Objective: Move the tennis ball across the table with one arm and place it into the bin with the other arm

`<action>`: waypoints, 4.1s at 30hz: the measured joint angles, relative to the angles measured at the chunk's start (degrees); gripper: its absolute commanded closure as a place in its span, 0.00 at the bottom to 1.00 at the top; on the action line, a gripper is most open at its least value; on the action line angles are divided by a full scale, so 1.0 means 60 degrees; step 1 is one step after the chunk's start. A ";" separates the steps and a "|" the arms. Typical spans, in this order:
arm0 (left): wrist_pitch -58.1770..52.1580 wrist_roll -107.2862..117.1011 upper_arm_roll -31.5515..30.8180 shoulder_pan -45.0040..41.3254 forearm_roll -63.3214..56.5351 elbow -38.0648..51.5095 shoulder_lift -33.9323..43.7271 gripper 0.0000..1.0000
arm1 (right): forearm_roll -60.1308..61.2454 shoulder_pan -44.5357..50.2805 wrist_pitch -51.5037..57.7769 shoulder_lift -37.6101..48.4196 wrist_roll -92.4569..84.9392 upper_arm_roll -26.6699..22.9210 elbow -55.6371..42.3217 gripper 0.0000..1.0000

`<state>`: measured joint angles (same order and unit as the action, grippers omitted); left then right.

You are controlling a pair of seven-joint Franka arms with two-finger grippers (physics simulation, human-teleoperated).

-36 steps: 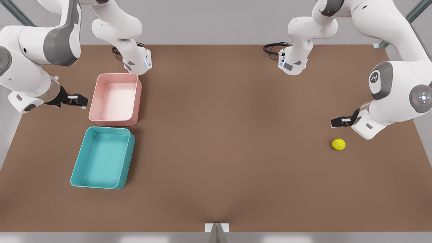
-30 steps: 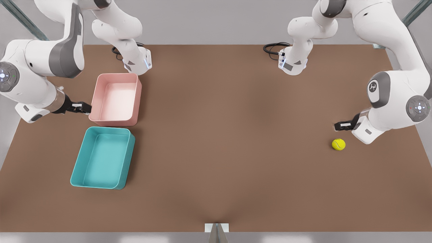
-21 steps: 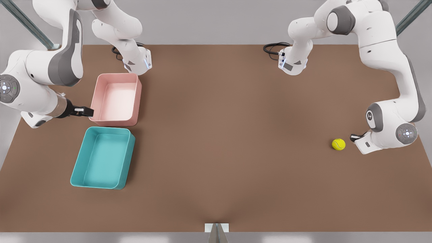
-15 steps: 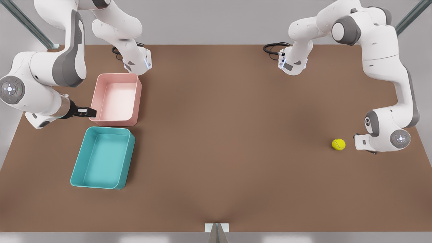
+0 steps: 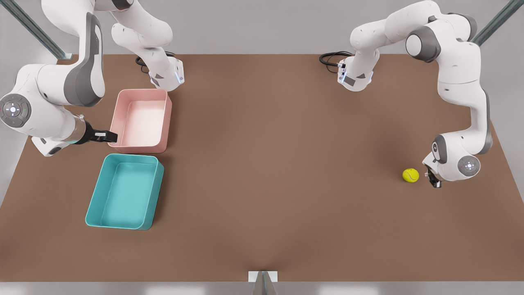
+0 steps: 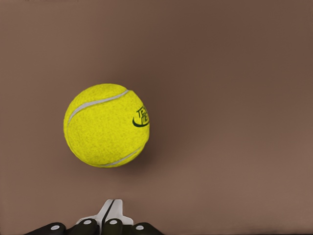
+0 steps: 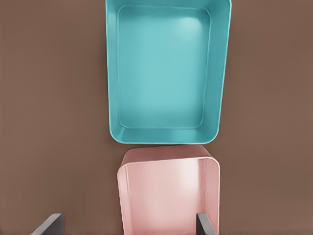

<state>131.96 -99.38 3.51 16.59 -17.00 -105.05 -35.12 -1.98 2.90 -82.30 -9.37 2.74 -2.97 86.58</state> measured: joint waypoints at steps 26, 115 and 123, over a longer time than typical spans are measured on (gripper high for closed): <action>-0.0489 0.2227 -0.2019 -0.3535 0.2736 -0.0529 0.1572 0.78 | -0.0012 0.0075 -0.0016 -0.0055 0.0032 0.0015 0.0018 0.00; -0.9998 1.8209 -0.2036 -0.3509 0.3231 0.6992 0.1731 0.00 | -0.3354 0.3564 -0.7135 -0.2120 -0.6117 0.0039 0.6047 0.00; -0.8009 1.8012 -0.3445 -0.3664 0.2983 0.7201 0.1759 0.00 | -0.3398 0.3312 -0.7190 -0.2247 -0.6545 -0.0034 0.5979 0.00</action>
<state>83.90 8.69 -17.16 -5.40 0.90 -61.85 -24.57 -22.37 22.77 -125.44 -22.85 -36.53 -3.18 122.45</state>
